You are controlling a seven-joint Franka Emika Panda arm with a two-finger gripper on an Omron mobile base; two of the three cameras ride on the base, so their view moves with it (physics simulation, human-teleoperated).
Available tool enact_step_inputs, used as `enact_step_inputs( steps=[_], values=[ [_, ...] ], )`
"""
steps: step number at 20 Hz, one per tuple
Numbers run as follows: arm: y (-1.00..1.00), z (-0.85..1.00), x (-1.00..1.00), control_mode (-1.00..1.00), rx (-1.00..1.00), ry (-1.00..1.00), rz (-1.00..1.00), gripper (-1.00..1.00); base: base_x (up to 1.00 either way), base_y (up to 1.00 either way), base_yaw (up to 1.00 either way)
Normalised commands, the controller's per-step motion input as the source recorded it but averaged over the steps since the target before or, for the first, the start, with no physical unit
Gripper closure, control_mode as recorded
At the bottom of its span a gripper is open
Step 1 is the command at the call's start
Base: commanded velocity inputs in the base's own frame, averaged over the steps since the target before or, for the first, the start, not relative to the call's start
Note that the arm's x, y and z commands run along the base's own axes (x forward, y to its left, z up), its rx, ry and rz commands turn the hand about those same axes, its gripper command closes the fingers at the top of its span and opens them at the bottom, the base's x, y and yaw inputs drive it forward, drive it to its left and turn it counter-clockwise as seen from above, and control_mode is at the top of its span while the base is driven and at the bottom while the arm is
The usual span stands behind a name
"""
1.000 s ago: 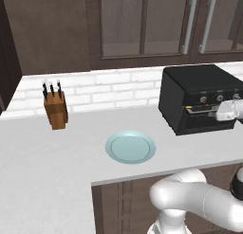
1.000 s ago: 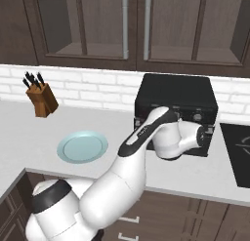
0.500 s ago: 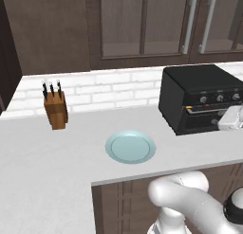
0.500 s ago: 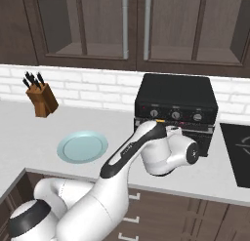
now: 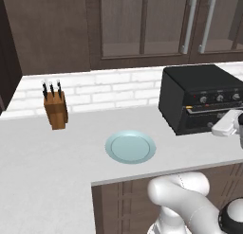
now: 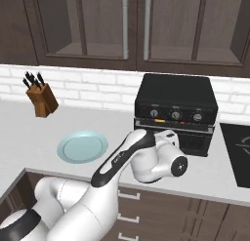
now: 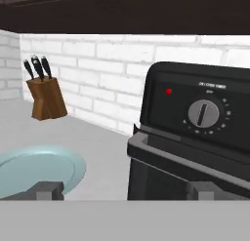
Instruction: Pick up the kebab skewer and baguette bread, and place them inside the toaster oven. Close the toaster oven door and start by setting the timer.
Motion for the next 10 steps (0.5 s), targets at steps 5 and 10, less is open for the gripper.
enact_step_inputs(
  steps=[5,10],
  values=[
    [-0.03,0.0,0.22,-1.0,0.0,-0.18,-0.05,-1.0,0.0,0.0,0.0],
    [-0.06,-0.04,0.19,-1.0,0.0,-0.11,-0.05,-1.0,0.0,0.0,0.0]
  ],
)
